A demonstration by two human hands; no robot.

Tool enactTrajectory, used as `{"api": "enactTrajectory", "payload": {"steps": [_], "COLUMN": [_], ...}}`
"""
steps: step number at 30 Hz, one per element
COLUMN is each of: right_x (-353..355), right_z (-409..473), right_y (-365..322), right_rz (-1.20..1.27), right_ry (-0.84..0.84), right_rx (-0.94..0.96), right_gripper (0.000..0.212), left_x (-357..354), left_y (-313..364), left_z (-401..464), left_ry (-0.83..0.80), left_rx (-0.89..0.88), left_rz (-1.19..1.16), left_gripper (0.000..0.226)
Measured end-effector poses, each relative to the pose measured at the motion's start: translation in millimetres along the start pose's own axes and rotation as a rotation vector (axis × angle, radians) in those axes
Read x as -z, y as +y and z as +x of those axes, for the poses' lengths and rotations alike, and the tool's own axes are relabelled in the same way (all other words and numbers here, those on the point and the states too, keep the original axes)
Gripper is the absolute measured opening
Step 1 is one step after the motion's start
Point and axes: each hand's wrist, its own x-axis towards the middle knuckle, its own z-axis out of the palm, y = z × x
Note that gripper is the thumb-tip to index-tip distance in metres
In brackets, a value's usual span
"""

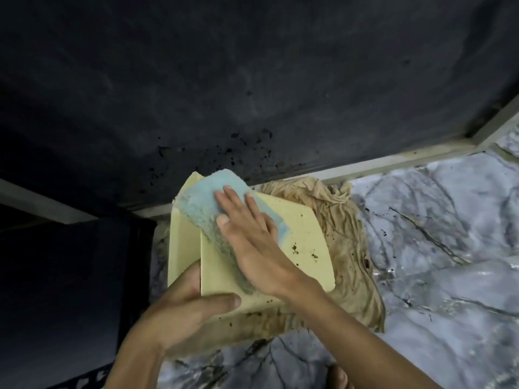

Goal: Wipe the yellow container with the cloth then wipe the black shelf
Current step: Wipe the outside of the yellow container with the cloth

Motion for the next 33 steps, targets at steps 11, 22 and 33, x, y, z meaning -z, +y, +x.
{"api": "enactTrajectory", "payload": {"steps": [11, 22, 33], "right_x": [-19.8, 22.4, 1.5], "right_z": [21.8, 11.3, -54.6], "right_y": [30.9, 98.1, 91.9], "right_rz": [-0.503, -0.543, -0.473], "right_ry": [-0.038, 0.207, 0.144], "right_rx": [0.138, -0.378, -0.074], "right_gripper": [0.056, 0.058, 0.049], "left_x": [6.1, -2.7, -4.2], "left_y": [-36.9, -36.0, -45.0], "left_z": [15.2, 14.0, 15.7], "left_ry": [0.037, 0.071, 0.048], "left_rx": [0.061, 0.033, 0.022], "left_rz": [-0.298, -0.387, -0.408], "left_gripper": [0.081, 0.07, 0.075]}}
